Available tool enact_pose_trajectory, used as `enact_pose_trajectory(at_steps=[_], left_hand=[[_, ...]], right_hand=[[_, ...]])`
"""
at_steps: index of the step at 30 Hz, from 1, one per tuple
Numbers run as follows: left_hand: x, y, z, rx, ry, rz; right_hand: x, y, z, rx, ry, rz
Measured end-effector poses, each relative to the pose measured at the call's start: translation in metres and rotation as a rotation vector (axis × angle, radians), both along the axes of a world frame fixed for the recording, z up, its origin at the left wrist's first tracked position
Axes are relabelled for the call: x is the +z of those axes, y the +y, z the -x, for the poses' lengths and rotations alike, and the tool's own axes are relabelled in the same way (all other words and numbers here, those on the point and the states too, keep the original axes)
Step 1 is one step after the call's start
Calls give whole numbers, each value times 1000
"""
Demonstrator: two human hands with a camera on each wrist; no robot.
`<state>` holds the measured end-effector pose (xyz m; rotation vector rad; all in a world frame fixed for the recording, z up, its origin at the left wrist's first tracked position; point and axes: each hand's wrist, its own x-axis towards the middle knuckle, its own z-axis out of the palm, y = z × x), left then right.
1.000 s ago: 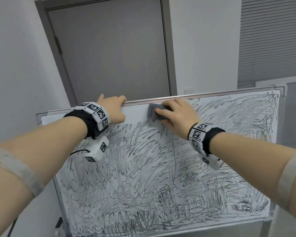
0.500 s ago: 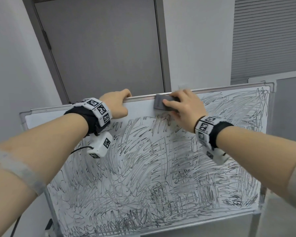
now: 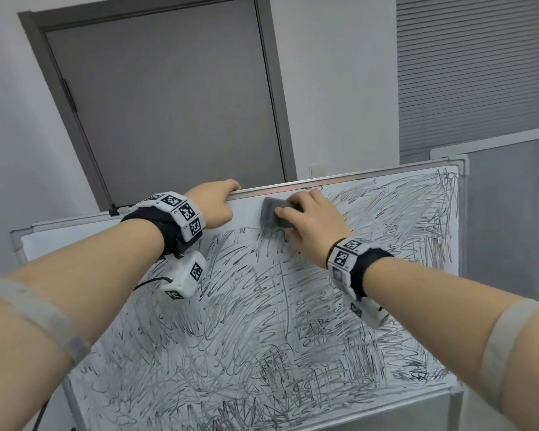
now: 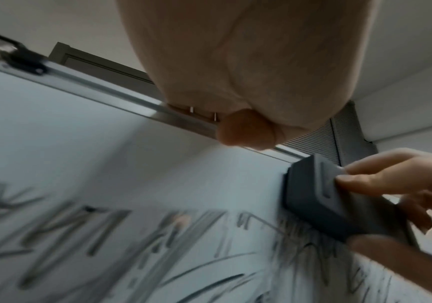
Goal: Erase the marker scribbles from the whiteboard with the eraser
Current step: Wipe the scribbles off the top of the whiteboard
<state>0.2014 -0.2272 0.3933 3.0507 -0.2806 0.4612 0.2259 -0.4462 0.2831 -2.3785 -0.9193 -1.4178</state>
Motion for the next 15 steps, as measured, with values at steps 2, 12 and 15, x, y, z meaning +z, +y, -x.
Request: enact_pose_trajectory(at_steps=[2, 12, 15], left_hand=[[0, -8, -5, -55, -5, 56], [-11, -23, -17, -55, -131, 176], [-12, -30, -17, -40, -135, 176]], right_hand=[[-1, 12, 2, 16, 15, 21], [-12, -47, -17, -35, 71, -85], [-18, -85, -26, -93, 83, -140]])
